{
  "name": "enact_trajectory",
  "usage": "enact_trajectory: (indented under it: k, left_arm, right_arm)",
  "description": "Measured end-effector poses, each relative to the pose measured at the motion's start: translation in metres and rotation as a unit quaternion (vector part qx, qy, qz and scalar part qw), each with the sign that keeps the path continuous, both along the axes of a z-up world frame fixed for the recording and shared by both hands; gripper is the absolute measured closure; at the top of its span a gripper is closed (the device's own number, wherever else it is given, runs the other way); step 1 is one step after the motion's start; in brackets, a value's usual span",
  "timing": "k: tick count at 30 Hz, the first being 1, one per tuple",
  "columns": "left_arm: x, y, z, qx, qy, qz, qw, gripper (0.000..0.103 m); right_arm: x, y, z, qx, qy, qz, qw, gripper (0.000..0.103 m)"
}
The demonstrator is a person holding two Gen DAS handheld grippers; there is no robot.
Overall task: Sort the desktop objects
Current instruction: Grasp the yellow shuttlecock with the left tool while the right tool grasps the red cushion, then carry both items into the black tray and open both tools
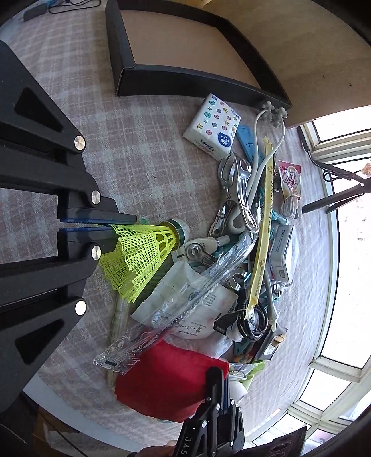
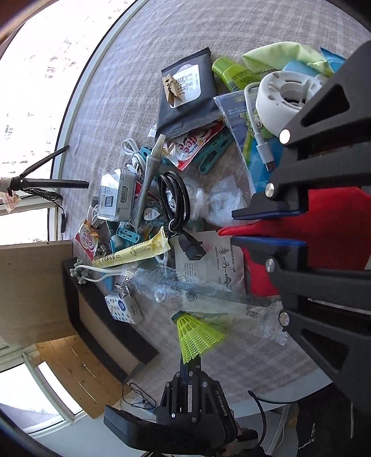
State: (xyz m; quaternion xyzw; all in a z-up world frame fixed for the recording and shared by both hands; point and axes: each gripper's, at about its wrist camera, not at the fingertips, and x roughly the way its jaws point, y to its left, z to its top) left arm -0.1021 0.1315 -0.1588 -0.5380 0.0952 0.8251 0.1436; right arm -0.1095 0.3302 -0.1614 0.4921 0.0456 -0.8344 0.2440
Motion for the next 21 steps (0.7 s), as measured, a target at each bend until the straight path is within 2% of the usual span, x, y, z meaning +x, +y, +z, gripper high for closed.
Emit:
enact_trajectory:
  k: [11,17,21]
  left_arm:
    - [-0.004,-0.034,0.046,0.024,0.053,0.018,0.9981,0.103]
    - [-0.005,-0.087,0.075,0.034,0.082,0.048,0.9949,0.103]
    - [-0.005,-0.131,0.097,0.038,0.101,0.077,0.9911,0.103]
  right_arm:
    - [0.014,0.009,0.064,-0.014,0.08,-0.081,0.993,0.102]
    - [0.02,-0.003,0.101,-0.027,0.11,-0.11,0.987,0.102]
    - [0.027,-0.026,0.131,-0.036,0.139,-0.107,0.984,0.102]
